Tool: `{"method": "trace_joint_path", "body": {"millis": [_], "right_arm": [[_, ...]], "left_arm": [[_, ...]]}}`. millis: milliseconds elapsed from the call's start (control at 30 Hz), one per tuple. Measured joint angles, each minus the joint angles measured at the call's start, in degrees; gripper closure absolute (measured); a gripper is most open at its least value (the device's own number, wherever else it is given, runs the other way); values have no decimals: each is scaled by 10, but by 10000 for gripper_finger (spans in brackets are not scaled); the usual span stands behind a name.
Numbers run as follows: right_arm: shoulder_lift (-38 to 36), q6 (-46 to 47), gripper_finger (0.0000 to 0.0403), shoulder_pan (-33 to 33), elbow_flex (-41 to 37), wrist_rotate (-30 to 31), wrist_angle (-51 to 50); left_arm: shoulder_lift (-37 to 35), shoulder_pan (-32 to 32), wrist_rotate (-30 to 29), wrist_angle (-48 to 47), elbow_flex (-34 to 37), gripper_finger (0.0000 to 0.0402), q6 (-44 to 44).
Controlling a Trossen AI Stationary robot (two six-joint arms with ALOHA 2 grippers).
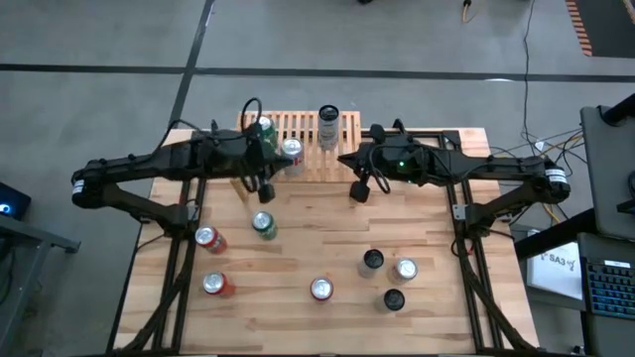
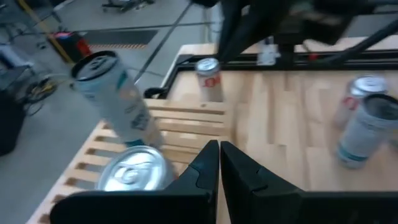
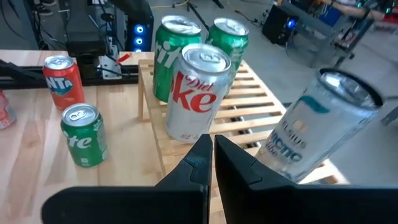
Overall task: Place canned beverage on shelf
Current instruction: Adjust the soda cans
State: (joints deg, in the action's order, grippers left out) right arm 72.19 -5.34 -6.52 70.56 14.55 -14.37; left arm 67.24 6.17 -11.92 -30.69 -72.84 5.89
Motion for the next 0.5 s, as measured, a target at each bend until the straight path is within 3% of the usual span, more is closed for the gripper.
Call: {"method": "trace_joint_path", "body": {"millis": [500], "right_arm": [[34,113,394,-1,-30,20,1]], "left_arm": [[-118,-112,3,195,164,401,20]]}}
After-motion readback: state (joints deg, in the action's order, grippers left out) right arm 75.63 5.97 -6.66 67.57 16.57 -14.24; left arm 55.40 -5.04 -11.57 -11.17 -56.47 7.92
